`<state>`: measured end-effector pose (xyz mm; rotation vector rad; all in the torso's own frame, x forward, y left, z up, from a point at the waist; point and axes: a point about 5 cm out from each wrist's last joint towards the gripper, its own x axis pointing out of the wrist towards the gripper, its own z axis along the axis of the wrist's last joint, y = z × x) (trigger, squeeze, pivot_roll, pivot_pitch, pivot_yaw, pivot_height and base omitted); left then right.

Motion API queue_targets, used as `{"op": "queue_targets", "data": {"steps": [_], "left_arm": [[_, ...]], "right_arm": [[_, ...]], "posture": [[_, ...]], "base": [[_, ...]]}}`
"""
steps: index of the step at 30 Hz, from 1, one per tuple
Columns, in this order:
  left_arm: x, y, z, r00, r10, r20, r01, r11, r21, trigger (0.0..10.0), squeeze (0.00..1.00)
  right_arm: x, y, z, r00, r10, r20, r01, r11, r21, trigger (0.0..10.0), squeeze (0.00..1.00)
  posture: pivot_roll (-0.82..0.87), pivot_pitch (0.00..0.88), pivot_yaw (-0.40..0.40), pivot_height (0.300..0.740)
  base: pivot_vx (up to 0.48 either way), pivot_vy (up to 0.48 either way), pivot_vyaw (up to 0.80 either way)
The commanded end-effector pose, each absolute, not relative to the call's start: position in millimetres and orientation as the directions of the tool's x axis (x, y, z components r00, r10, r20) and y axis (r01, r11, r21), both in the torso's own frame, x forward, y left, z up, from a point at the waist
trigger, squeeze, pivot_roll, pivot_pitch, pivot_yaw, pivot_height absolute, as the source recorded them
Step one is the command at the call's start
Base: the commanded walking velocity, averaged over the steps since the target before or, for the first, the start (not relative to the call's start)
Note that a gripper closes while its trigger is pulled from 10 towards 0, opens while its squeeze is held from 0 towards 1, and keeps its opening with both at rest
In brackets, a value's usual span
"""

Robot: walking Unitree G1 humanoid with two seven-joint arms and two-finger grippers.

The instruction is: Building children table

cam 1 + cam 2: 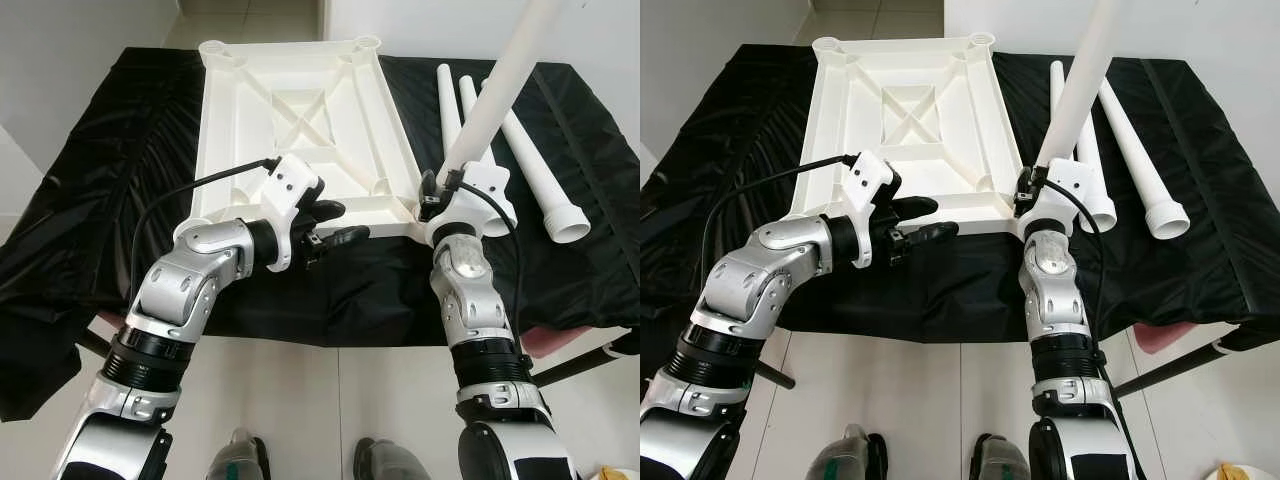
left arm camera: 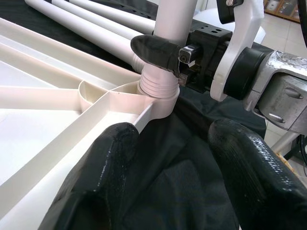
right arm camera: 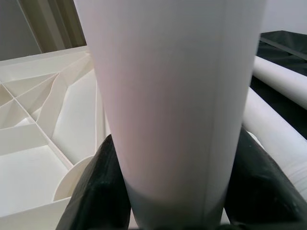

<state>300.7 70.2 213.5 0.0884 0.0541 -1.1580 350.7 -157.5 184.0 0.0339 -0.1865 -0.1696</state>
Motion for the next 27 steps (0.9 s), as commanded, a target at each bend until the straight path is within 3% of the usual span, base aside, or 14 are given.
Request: {"op": "queue_targets", "data": {"steps": [1, 2, 3, 4, 5, 22, 23, 27], "left_arm": [[303.2, 71.8, 212.7, 0.432, -0.897, -0.093, 0.902, 0.429, 0.052, 10.0, 0.0], [303.3, 71.9, 212.4, 0.433, -0.897, -0.094, 0.901, 0.43, 0.053, 10.0, 0.0], [303.2, 71.8, 212.3, 0.433, -0.896, -0.093, 0.901, 0.43, 0.053, 10.0, 0.0], [303.2, 71.8, 212.3, 0.433, -0.896, -0.093, 0.901, 0.43, 0.053, 10.0, 0.0], [303.4, 71.8, 212.5, 0.434, -0.896, -0.093, 0.901, 0.43, 0.053, 10.0, 0.0], [306.6, 73.5, 215.5, 0.444, -0.892, -0.087, 0.896, 0.441, 0.055, 10.0, 0.0], [306.8, 73.5, 215.8, 0.446, -0.891, -0.085, 0.895, 0.443, 0.055, 10.0, 0.0], [307.4, 73.5, 216.0, 0.449, -0.889, -0.084, 0.893, 0.446, 0.056, 10.0, 0.0]], "right_arm": [[348.2, -160.4, 166.8, 0.976, -0.192, 0.1, 0.188, 0.981, 0.046, 10.0, 0.0], [348.0, -161.7, 167.4, 0.976, -0.191, 0.105, 0.187, 0.981, 0.047, 10.0, 0.0], [347.5, -162.9, 168.0, 0.976, -0.188, 0.11, 0.183, 0.982, 0.052, 10.0, 0.2], [347.5, -162.9, 168.0, 0.976, -0.188, 0.11, 0.183, 0.982, 0.052, 10.0, 0.2], [347.2, -163.6, 168.9, 0.976, -0.184, 0.116, 0.178, 0.982, 0.056, 10.0, 1.0], [348.4, -165.8, 172.1, 0.982, -0.142, 0.121, 0.137, 0.99, 0.044, 10.0, 1.0], [349.8, -166.7, 174.0, 0.986, -0.108, 0.125, 0.104, 0.994, 0.037, 10.0, 0.0], [352.8, -169.7, 181.2, 0.988, -0.01, 0.152, 0.007, 1.0, 0.02, 10.0, 0.0]], "posture": [[-0.03, 0.073, 0.026, 0.74], [-0.03, 0.073, 0.026, 0.74], [-0.03, 0.073, 0.026, 0.74], [-0.03, 0.073, 0.026, 0.74], [-0.04, 0.076, 0.026, 0.74], [-0.04, 0.093, 0.032, 0.74], [-0.04, 0.093, 0.032, 0.74], [-0.04, 0.097, 0.03, 0.74]], "base": [[0.0, 0.0, 0.0], [0.0, 0.0, 0.0], [0.0, 0.0, 0.0], [0.0, 0.0, 0.0], [0.0, 0.0, 0.0], [0.0, 0.0, 0.0], [0.0, 0.0, 0.0], [0.0, 0.0, 0.0]]}}
